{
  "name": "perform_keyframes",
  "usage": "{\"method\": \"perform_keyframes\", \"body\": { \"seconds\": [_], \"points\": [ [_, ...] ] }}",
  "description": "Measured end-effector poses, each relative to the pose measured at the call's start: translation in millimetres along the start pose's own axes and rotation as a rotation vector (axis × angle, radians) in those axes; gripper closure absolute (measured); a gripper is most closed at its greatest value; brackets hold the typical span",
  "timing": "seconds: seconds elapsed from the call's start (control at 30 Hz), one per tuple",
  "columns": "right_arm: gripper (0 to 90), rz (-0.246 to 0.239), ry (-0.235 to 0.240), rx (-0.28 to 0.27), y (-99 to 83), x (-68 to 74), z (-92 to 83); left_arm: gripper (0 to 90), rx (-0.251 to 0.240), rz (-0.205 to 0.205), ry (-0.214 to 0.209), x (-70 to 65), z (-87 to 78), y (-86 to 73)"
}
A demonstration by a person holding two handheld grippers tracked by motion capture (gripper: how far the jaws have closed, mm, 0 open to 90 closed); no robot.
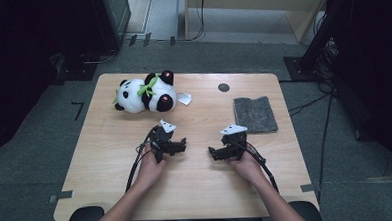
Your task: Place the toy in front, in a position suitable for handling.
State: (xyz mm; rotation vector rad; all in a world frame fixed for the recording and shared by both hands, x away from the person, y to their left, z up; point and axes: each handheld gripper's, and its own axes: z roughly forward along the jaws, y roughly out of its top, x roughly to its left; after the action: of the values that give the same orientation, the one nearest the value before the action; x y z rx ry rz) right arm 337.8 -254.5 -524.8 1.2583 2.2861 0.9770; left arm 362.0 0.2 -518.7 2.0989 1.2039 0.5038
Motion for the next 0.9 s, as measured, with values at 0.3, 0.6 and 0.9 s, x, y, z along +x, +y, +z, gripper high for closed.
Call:
{"method": "perform_keyframes", "body": {
  "seconds": [0.3,0.6,0.9],
  "points": [
    [0.0,0.002,0.000,0.001,0.0,0.2,0.0,12.9,0.000,0.030,-0.028,-0.3,-1.4,-1.4],
    [0.0,0.003,-0.003,0.000,0.0,0.3,0.0,13.2,-0.005,0.085,-0.085,2.0,-4.9,-5.1],
    [0.0,0.010,-0.009,0.001,1.5,1.2,1.4,24.0,-0.017,0.104,-0.105,5.8,-7.5,-6.1]
  ]
}}
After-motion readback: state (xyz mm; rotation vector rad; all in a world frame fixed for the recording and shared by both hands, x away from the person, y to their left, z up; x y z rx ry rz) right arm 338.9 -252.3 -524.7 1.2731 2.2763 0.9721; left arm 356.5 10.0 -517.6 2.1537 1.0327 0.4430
